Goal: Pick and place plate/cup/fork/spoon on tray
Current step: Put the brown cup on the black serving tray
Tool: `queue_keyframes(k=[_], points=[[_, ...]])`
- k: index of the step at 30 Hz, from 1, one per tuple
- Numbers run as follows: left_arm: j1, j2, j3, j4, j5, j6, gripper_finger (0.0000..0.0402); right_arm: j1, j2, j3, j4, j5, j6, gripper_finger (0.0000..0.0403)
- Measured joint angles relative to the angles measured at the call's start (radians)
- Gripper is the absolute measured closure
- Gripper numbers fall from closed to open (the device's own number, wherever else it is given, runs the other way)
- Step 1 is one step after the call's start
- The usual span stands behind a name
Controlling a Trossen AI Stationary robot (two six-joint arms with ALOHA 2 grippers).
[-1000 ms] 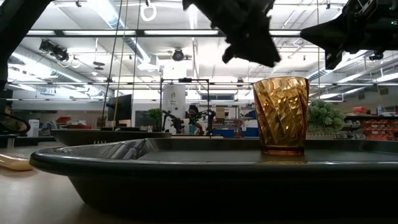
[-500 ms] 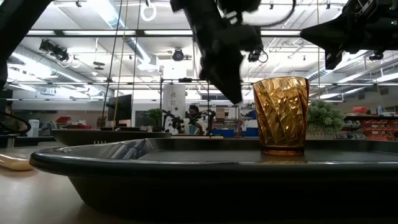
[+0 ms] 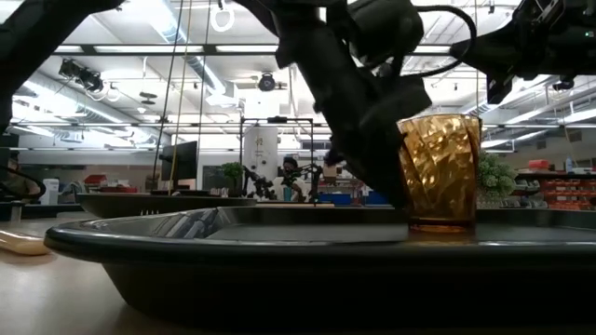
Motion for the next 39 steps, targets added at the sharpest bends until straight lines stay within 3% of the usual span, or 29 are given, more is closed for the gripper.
queue_keyframes(k=[14, 18, 24, 34, 39], points=[[0.001, 0.066, 0.002, 0.325, -0.048, 0.012, 0.0393, 0.000, 0.000, 0.000, 0.001, 0.000, 0.000, 0.0376], [0.001, 0.075, 0.000, 0.336, -0.060, 0.012, 0.0393, 0.000, 0.000, 0.000, 0.000, 0.000, 0.000, 0.0376], [-0.022, 0.079, 0.001, 0.374, 0.065, -0.029, 0.0393, 0.000, 0.000, 0.000, 0.000, 0.000, 0.000, 0.0376], [-0.034, 0.129, 0.003, 0.557, -0.093, 0.006, 0.0393, 0.000, 0.000, 0.000, 0.000, 0.000, 0.000, 0.0376], [-0.008, 0.181, 0.000, 0.673, -0.099, 0.052, 0.0393, 0.000, 0.000, 0.000, 0.000, 0.000, 0.000, 0.0376]])
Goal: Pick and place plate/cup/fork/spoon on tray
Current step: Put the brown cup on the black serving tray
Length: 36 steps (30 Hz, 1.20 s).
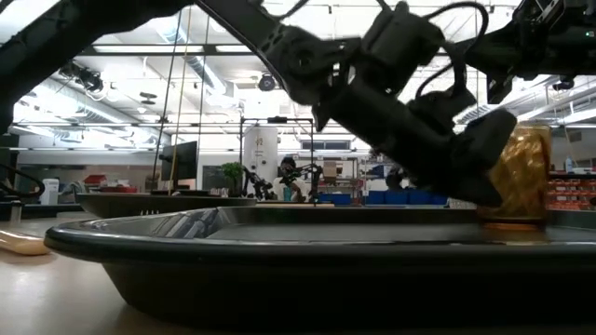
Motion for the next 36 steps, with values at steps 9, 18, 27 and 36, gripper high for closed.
queue_keyframes(k=[9, 18, 27, 36], points=[[0.002, 0.016, 0.001, -0.038, -0.002, 0.002, 0.0393, 0.000, 0.000, 0.000, 0.000, 0.000, 0.000, 0.0376], [0.011, 0.048, 0.004, 0.078, -0.112, 0.006, 0.0393, 0.000, 0.000, 0.000, 0.000, 0.000, 0.000, 0.0376], [0.048, 0.077, 0.004, 0.275, -0.111, 0.005, 0.0393, 0.000, 0.000, 0.000, 0.000, 0.000, 0.000, 0.0376], [0.048, 0.068, 0.004, 0.226, -0.088, 0.110, 0.0393, 0.000, 0.000, 0.000, 0.000, 0.000, 0.000, 0.0376]])
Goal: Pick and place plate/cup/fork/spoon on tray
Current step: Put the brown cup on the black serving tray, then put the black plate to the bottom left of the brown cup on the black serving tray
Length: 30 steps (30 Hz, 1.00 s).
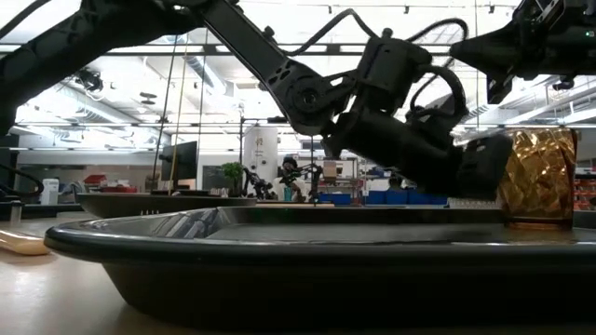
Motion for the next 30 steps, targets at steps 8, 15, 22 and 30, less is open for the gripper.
queue_keyframes(k=[8, 15, 22, 30], points=[[-0.022, -0.118, 0.000, -0.311, -0.042, 0.052, 0.0397, 0.000, 0.000, 0.000, 0.000, 0.000, 0.000, 0.0376], [-0.088, -0.253, 0.000, -0.769, -0.316, 0.183, 0.0397, 0.000, 0.000, 0.000, 0.000, 0.000, 0.000, 0.0376], [-0.097, -0.391, -0.064, -1.124, -0.446, 0.134, 0.0398, 0.000, 0.000, 0.000, 0.000, 0.000, 0.000, 0.0376], [-0.039, -0.755, -0.536, -1.002, -0.478, -0.002, 0.0399, 0.000, 0.000, 0.000, 0.000, 0.000, 0.000, 0.0376]])
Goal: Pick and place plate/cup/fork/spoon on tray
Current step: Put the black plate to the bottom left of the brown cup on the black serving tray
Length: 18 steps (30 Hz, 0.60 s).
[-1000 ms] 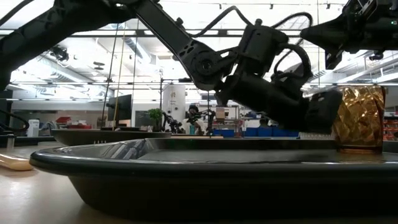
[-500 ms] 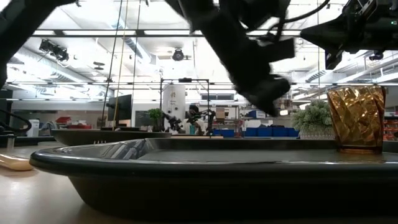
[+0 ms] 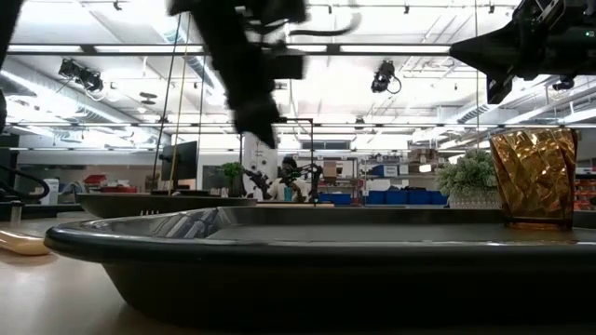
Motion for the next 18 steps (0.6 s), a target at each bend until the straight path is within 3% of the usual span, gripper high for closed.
queue_keyframes(k=[5, 11, 14, 18], points=[[0.090, -0.263, -0.259, 0.060, 0.047, -0.120, 0.0399, 0.000, 0.000, 0.000, 0.000, 0.000, 0.000, 0.0376], [0.350, -0.519, -0.464, 0.106, 0.308, -0.251, 0.0399, 0.000, 0.000, 0.000, 0.000, 0.000, 0.000, 0.0376], [0.510, -0.566, -0.509, 0.100, 0.449, -0.288, 0.0399, 0.000, 0.000, 0.000, 0.000, 0.000, 0.000, 0.0376], [0.686, -0.553, -0.523, 0.071, 0.554, -0.285, 0.0399, 0.000, 0.000, 0.000, 0.000, 0.000, 0.000, 0.0376]])
